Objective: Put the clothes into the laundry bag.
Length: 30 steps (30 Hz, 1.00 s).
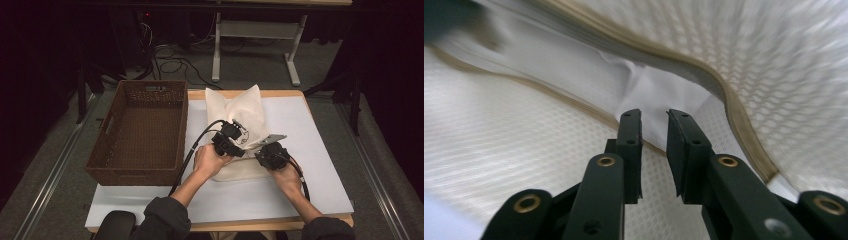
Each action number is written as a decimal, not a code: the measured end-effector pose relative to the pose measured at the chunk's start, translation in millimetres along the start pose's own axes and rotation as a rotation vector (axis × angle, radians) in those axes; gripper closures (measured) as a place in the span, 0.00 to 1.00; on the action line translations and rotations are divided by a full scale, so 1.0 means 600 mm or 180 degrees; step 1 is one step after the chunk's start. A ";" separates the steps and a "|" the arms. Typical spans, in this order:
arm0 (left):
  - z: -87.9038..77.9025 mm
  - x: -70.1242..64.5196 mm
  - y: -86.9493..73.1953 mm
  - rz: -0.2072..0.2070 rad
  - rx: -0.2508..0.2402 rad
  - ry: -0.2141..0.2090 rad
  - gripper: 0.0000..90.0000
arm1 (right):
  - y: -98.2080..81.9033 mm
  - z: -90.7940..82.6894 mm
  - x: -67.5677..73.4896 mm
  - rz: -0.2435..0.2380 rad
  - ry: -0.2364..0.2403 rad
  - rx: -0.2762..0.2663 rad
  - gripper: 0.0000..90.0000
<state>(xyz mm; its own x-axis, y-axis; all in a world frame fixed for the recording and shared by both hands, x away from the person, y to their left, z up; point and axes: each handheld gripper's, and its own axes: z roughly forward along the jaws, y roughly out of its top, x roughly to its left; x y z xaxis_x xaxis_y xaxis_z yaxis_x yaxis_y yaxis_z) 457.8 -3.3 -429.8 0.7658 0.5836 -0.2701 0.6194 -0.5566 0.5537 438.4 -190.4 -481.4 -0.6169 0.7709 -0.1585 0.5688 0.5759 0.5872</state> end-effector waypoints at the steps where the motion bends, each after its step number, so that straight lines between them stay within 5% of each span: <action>1: 0.000 0.000 0.000 0.0000 0.0004 -0.0002 0.96 | 0.000 0.007 -0.001 0.0027 -0.0002 0.0042 0.89; 7: 0.007 -0.001 0.001 0.0020 0.0029 -0.0052 0.97 | 0.012 0.044 -0.004 0.0096 -0.0093 0.0034 1.00; 18: 0.014 0.005 0.002 -0.0018 0.0042 -0.0055 0.97 | 0.040 0.084 -0.009 0.0357 -0.0222 -0.0289 1.00; 23: 0.010 0.006 0.002 -0.0015 -0.0013 0.0055 0.97 | 0.034 0.047 -0.003 0.0127 -0.0116 -0.0282 0.82; 30: 0.001 0.002 -0.001 0.0042 -0.0049 0.0198 0.96 | 0.014 -0.036 -0.002 -0.0130 -0.0079 -0.0414 0.76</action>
<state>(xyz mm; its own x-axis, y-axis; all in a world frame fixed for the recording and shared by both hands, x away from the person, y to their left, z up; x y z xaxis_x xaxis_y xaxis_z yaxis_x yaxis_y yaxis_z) 458.3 -2.8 -431.2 0.7613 0.6122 -0.2135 0.6063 -0.5555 0.5690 432.3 -192.5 -458.8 -0.6237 0.7549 -0.2028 0.4671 0.5680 0.6776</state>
